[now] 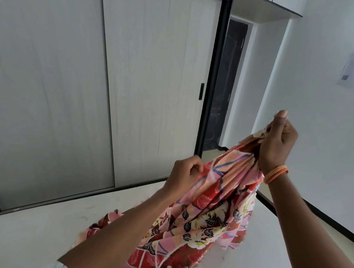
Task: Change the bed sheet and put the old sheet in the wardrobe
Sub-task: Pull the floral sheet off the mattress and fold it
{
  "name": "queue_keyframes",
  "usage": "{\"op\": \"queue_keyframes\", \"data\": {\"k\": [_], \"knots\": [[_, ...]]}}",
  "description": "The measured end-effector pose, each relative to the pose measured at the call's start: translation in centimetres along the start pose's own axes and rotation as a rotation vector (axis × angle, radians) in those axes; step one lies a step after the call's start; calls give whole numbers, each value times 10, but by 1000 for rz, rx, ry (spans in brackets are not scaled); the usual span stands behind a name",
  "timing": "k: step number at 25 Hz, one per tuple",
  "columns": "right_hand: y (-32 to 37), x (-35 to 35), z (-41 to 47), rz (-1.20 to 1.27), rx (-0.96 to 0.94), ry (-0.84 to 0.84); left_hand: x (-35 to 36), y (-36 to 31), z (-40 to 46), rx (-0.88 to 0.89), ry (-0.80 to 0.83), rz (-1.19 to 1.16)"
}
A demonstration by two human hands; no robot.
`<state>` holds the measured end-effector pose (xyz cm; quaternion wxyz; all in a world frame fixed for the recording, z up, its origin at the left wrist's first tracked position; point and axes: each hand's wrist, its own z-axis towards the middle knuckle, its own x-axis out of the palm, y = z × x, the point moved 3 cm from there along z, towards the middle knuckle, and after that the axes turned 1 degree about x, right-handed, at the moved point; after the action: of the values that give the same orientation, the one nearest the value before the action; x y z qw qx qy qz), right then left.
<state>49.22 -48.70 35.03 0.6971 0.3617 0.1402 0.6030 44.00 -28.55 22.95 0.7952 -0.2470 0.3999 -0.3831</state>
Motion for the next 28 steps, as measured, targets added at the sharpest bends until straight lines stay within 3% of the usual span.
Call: {"op": "queue_keyframes", "data": {"k": [8, 12, 17, 22, 25, 28], "knots": [[3, 7, 6, 1, 4, -24, 32, -13, -19, -159, 170, -196], [1, 8, 7, 2, 24, -44, 41, -12, -18, -121, 50, -109], [-8, -1, 12, -34, 53, -76, 21, 5, -10, -403, 54, -386], [-20, -1, 15, -126, 58, -50, -23, 10, 10, -258, -130, -339], [-23, 5, 18, -214, 37, -14, -38, 6, 16, -265, -227, -377], [-26, 9, 20, -303, 22, -27, -53, 0, 20, -227, -156, -219]]}}
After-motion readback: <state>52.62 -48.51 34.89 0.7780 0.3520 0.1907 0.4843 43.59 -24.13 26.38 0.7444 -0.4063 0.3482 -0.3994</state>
